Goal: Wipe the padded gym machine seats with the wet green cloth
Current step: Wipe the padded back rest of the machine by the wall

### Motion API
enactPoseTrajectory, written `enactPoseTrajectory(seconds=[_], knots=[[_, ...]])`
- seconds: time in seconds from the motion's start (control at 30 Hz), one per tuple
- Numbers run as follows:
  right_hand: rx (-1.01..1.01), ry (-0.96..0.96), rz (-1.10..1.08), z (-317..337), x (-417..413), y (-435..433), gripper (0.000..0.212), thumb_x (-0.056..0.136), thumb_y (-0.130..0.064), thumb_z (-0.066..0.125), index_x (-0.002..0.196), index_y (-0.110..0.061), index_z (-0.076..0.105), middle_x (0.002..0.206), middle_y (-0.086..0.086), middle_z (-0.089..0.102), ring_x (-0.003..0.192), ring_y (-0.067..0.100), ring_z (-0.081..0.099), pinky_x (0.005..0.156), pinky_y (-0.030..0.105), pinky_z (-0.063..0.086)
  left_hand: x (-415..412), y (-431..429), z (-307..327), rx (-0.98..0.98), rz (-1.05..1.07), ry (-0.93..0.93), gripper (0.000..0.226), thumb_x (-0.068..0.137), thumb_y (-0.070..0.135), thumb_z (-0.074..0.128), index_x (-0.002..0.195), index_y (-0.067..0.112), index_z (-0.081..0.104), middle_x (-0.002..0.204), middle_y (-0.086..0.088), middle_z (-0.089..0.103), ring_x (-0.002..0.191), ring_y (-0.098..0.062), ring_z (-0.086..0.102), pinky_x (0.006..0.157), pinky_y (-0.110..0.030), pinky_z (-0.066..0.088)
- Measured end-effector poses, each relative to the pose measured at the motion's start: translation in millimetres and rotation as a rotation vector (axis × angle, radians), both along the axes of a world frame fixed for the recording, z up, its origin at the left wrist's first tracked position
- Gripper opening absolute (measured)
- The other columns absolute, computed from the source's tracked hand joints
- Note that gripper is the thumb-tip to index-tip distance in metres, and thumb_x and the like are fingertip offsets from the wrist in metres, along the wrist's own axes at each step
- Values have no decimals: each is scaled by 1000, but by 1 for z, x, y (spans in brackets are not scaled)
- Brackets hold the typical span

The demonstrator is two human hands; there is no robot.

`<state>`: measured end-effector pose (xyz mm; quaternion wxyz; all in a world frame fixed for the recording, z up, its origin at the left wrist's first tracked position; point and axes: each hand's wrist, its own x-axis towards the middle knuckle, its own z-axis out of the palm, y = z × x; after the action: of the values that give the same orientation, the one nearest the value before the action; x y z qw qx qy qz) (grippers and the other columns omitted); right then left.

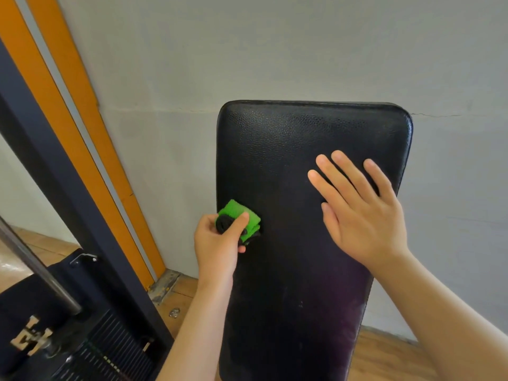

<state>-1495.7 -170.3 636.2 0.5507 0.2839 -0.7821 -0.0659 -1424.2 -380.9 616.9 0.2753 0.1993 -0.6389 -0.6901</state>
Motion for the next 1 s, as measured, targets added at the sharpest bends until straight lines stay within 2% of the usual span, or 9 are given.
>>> enactPoseTrajectory(seconds=[0.27,0.43,0.57,0.67,0.87,1.0], knots=[[-18,1,10,-1,0,0,49,98,-21,41,147,-17,41,155,2,33,145,21,26,118,45,19,35,-8,-95,53,81,-198,27,79,17,75,96,5,57,94,-9,68,83,-16,69,56,-24,56],[-19,8,13,-1,0,0,49,97,-21,41,146,-17,41,155,2,34,145,21,27,118,45,19,33,-13,-85,112,68,-146,23,82,14,72,99,8,58,97,-9,68,90,-21,69,59,-25,55],[-21,21,25,-1,-1,0,48,97,-21,42,146,-17,43,154,3,35,144,21,29,118,45,20,18,-23,-48,114,81,-8,16,87,18,67,100,19,58,102,-2,67,92,-15,68,66,-24,54],[-25,27,24,-1,-1,0,48,97,-21,42,145,-17,43,154,3,36,144,21,29,118,45,20,9,-27,-37,70,76,16,21,89,20,66,107,18,57,104,1,65,93,-11,66,65,-21,52],[-29,30,19,-1,-1,0,48,98,-21,42,145,-17,43,153,3,37,143,22,31,117,45,21,19,-33,-77,102,93,-127,28,90,19,64,116,12,55,109,-4,61,95,-14,62,66,-23,51],[-32,34,21,-2,-1,0,48,98,-21,42,145,-18,43,154,3,37,143,22,31,117,45,21,32,-40,-112,148,62,-251,24,90,16,64,111,13,54,114,-9,61,90,-14,62,65,-27,52]])
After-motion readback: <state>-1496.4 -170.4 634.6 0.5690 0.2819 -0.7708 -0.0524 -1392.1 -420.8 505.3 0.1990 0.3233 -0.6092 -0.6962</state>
